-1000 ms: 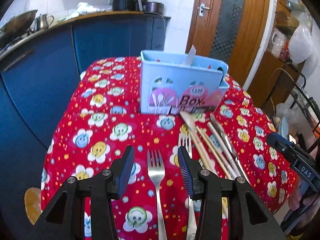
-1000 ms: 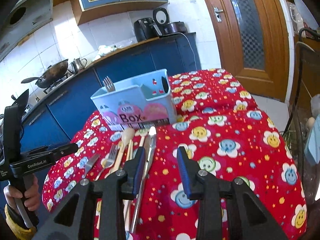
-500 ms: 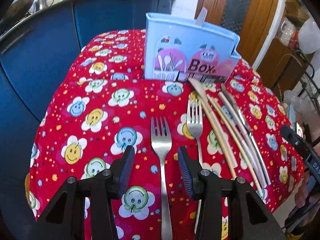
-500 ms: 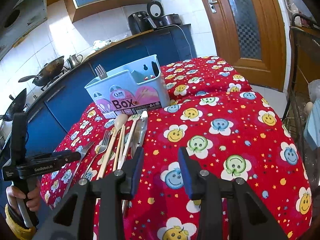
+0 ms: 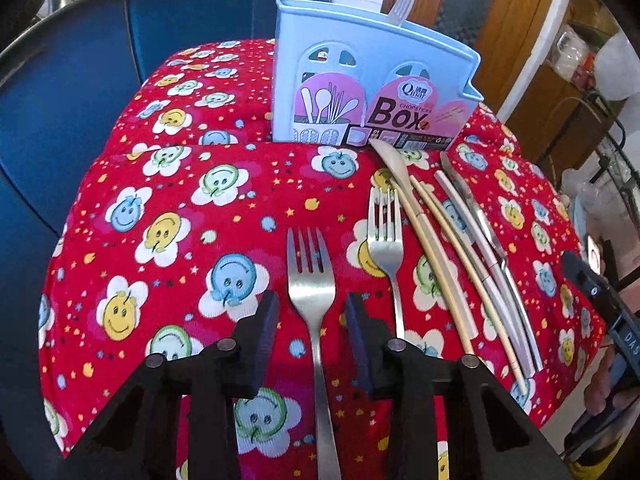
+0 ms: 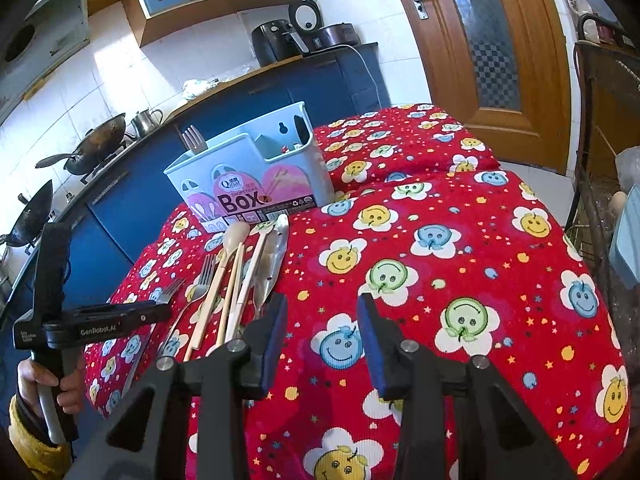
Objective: Organize utensils
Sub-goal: 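Lower the left tool to another silver fork and close on it, then carry the fork into the caddy with the left tool while the right tool grasps the silver slotted spatula, then grasp a third silver fork with the left tool while the right tool holds the spatula, then lift the fork with the left tool toward the caddy while the right tool holds the spatula, then lower the fork into the blue caddy and open the left tool while the right tool drops the spatula in, then move the left tool back down to a silver fork on the cloth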
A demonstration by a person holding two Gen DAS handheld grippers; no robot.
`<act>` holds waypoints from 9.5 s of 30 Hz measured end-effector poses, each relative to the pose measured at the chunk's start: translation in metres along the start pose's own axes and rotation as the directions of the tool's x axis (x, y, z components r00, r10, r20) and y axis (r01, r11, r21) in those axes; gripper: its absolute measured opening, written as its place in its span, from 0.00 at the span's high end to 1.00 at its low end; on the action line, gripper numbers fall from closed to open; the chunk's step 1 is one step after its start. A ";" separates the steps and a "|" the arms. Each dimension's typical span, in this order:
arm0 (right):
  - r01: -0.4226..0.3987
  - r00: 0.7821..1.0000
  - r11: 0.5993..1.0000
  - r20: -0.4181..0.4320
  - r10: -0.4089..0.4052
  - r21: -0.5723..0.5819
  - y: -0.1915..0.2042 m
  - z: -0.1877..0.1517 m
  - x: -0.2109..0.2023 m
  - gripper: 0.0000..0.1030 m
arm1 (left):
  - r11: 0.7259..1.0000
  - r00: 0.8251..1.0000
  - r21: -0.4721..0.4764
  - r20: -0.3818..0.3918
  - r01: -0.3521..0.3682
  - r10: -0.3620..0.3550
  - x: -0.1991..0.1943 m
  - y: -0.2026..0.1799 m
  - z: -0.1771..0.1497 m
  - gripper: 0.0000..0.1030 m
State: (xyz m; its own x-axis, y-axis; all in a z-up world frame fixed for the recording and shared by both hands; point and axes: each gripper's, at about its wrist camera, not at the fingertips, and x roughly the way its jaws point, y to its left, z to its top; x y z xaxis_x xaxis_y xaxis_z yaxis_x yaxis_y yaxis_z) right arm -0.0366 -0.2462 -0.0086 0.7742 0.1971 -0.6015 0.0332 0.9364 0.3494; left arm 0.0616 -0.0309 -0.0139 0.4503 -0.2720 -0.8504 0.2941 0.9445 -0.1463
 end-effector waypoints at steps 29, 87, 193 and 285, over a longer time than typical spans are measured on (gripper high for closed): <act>0.016 0.998 0.999 -0.055 -0.018 -0.044 0.016 0.006 0.005 0.62 | 0.991 0.982 -0.035 0.142 0.128 -0.122 -0.025 0.012 0.001 0.98; 0.057 0.917 0.984 -0.381 -0.120 -0.171 0.044 0.060 0.113 0.79 | 0.994 0.918 -0.003 0.384 0.108 -0.099 -0.074 0.026 0.007 0.99; -0.135 0.983 0.977 0.099 0.153 -0.167 0.065 0.064 -0.022 0.79 | 0.977 0.885 -0.020 0.429 0.210 -0.181 -0.100 0.011 0.054 0.96; -0.013 0.930 0.987 0.360 0.072 -0.163 0.061 0.136 0.028 0.55 | 0.998 0.811 -0.064 0.583 -0.011 0.046 -0.055 0.004 0.099 0.73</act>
State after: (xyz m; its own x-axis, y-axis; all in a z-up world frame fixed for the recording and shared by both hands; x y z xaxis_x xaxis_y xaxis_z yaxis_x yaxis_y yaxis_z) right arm 0.0729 -0.2228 0.0941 0.9500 0.1458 -0.2761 -0.0802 0.9686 0.2353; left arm 0.1215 -0.0308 0.0825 0.8703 -0.2842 -0.4024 0.2347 0.9573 -0.1685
